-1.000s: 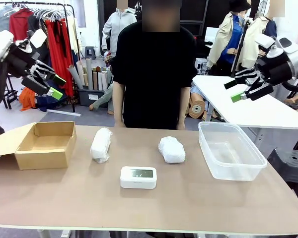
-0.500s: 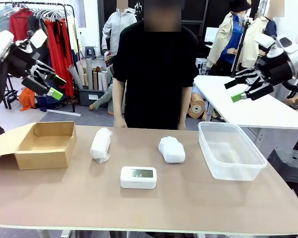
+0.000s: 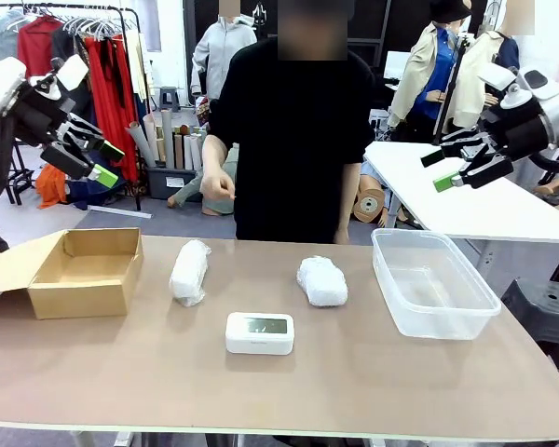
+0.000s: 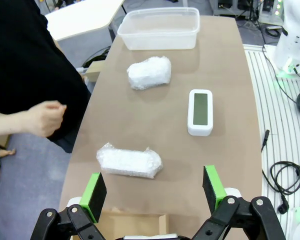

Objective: Separate and place wrapped and unwrapped clocks.
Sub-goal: Pick up the Digital clock indicated by the person.

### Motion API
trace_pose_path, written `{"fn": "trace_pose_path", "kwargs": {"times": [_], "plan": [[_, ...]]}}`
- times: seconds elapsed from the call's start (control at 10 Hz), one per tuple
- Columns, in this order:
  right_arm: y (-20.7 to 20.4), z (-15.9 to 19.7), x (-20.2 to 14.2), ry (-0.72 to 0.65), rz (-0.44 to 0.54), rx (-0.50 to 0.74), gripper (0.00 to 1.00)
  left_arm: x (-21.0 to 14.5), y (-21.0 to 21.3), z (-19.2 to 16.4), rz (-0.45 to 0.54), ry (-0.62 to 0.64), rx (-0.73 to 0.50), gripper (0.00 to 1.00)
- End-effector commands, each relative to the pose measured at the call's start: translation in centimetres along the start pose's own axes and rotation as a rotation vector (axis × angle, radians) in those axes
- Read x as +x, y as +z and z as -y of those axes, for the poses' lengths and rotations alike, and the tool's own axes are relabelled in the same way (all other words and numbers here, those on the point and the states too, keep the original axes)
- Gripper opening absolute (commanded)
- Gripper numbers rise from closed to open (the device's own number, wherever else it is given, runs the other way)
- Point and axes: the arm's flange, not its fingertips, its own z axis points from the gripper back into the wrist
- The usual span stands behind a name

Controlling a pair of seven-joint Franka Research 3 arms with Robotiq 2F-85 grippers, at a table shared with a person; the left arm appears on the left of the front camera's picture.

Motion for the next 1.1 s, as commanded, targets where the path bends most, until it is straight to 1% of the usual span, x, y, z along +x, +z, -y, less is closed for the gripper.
{"fn": "trace_pose_path", "kwargs": {"times": [0.0,1.0], "plan": [[0.10,0.04,0.26,0.006,0.001,-0.012,1.00,-0.06,0.08,0.02,0.005,0.001,-0.005,1.00],[0.10,0.04,0.26,0.006,0.001,-0.012,1.00,-0.06,0.08,0.02,0.005,0.001,-0.005,1.00]]}}
